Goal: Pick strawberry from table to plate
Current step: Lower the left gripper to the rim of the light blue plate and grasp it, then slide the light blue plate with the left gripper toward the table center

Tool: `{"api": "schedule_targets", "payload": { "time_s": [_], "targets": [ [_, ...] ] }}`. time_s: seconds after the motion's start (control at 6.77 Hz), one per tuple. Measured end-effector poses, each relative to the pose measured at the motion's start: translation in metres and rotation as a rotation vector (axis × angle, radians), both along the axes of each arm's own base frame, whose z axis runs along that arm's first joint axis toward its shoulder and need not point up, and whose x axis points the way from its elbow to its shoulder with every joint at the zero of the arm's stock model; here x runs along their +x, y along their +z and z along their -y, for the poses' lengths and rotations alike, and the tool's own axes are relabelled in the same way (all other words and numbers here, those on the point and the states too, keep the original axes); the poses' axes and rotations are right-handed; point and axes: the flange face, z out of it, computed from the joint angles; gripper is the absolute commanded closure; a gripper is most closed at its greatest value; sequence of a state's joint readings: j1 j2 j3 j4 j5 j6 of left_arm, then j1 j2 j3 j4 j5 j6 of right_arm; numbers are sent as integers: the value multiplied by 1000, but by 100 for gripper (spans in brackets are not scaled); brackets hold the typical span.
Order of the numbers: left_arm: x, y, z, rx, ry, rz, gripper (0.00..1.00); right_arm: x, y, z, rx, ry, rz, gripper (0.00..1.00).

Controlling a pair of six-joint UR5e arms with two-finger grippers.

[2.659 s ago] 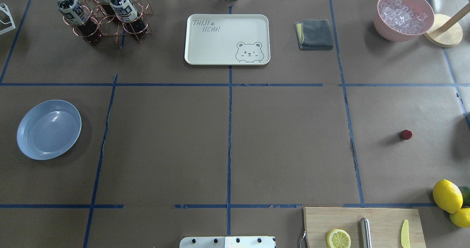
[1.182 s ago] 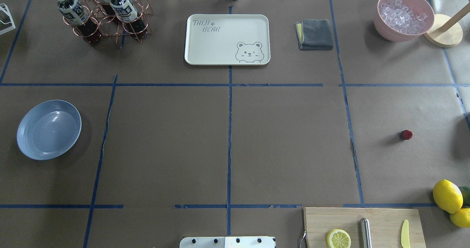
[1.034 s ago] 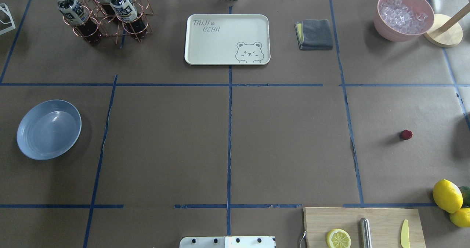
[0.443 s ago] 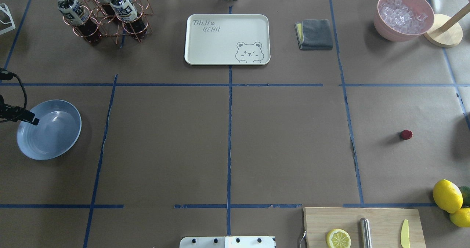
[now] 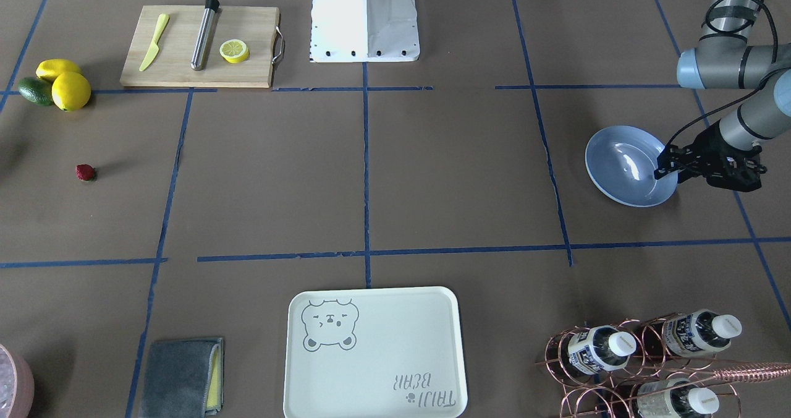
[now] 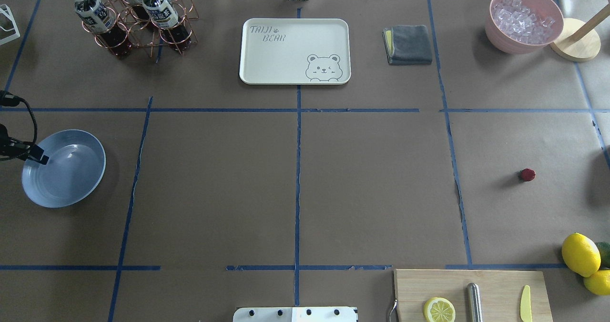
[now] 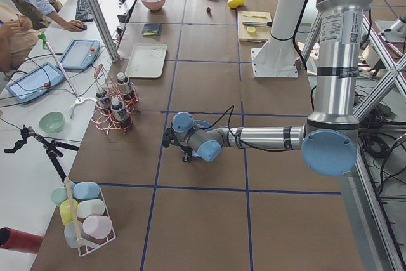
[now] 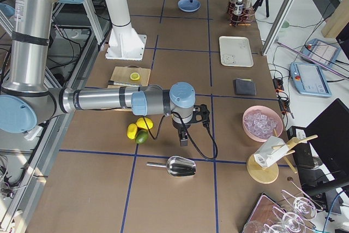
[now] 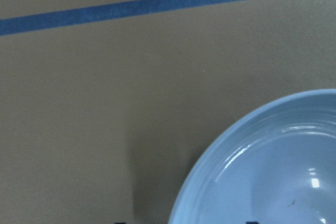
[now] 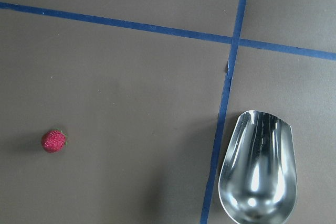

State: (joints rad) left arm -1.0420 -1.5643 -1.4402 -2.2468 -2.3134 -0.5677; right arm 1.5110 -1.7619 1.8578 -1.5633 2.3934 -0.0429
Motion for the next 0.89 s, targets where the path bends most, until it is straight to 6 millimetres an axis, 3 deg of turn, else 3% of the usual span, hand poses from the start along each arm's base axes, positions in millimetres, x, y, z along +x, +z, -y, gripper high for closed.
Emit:
{"api": "schedule_targets", "payload": {
  "time_s": [0.3, 0.44, 0.59, 0.74, 0.89],
  "targets": [
    [4, -21, 4, 13, 2, -34, 100, 0, -2, 0, 4, 0, 2, 0],
    [11, -54, 10, 9, -7, -90, 100, 0, -4, 0, 9, 0, 3, 0],
    [27, -104, 21, -28, -32, -166, 100, 0, -7, 1, 14, 0, 4, 0],
    [63, -164, 30, -87, -50, -236, 100, 0, -8, 1, 16, 0, 5, 0],
    [113, -224, 28, -153, -48, -293, 100, 0, -8, 1, 16, 0, 5, 0]
  ]
}}
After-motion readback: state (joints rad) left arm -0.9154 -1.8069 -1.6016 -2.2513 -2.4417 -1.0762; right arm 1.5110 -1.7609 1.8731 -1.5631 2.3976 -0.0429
